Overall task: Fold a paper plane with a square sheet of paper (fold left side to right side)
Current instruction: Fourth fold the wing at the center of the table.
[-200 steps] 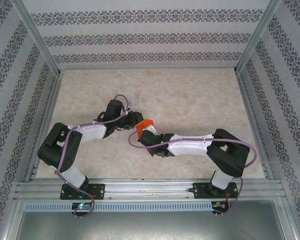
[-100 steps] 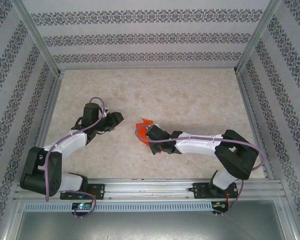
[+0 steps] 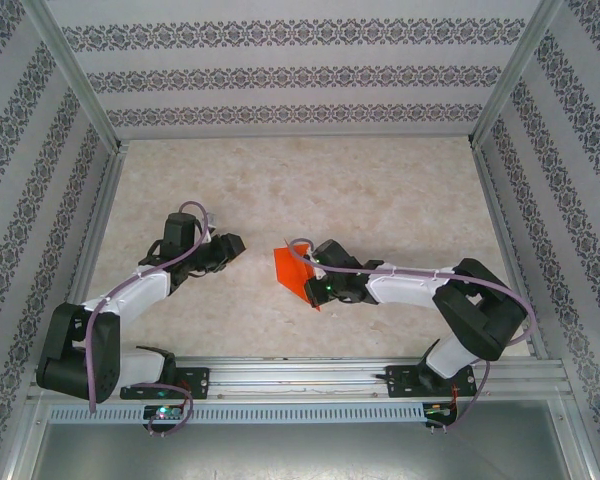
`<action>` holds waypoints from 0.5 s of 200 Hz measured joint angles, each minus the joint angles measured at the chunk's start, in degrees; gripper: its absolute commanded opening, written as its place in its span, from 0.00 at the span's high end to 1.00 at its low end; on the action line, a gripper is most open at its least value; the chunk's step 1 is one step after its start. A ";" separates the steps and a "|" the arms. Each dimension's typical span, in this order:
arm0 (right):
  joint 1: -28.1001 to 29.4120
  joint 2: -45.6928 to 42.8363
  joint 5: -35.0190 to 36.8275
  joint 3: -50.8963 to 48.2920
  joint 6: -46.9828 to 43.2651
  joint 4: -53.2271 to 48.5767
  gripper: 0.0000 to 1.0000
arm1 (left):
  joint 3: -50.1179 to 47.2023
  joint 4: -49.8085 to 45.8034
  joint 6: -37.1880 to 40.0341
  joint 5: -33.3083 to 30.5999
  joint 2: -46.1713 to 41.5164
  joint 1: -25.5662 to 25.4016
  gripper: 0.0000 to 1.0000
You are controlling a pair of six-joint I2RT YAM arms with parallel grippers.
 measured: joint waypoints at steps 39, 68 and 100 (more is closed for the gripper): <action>-3.02 0.00 -5.05 -1.55 0.94 2.99 1.00 | -0.46 0.24 -0.02 1.44 0.79 -0.09 0.64; -5.31 0.02 -9.27 -3.08 1.57 5.27 1.00 | -0.48 1.64 -0.24 2.27 3.13 -1.84 0.63; -7.45 0.52 -13.64 -3.98 2.25 7.65 1.00 | -0.48 3.98 -1.22 2.73 6.25 -5.51 0.63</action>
